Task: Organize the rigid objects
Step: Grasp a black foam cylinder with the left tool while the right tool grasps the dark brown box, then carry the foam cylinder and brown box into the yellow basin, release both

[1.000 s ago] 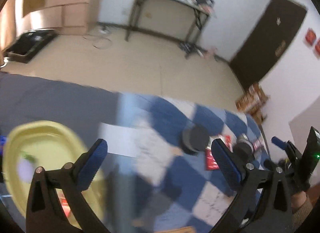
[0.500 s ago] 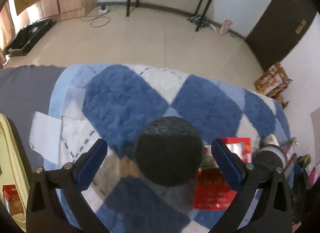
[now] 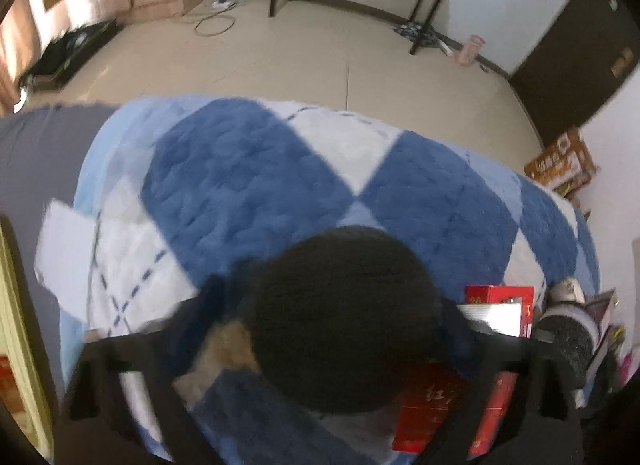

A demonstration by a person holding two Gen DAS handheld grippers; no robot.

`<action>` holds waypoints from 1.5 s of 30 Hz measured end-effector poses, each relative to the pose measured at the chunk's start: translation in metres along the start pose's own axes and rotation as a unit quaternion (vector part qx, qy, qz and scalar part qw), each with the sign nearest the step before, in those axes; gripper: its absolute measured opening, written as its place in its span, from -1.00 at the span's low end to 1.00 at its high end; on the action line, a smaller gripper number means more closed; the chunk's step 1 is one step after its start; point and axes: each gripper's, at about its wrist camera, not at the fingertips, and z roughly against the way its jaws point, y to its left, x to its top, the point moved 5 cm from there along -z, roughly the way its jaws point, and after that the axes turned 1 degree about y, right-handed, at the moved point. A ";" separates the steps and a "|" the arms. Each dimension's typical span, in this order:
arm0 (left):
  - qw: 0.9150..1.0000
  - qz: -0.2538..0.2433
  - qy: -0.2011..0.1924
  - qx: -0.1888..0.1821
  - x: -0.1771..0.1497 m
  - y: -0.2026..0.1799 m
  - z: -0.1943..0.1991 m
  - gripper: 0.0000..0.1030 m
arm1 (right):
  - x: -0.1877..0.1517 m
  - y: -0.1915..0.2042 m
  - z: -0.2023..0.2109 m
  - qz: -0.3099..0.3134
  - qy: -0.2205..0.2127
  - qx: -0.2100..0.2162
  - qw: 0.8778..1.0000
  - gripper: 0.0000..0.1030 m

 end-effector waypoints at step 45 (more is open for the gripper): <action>0.998 0.036 -0.019 0.046 -0.137 0.367 0.125 0.41 | 0.122 0.580 -0.103 0.314 0.045 0.206 0.926 0.76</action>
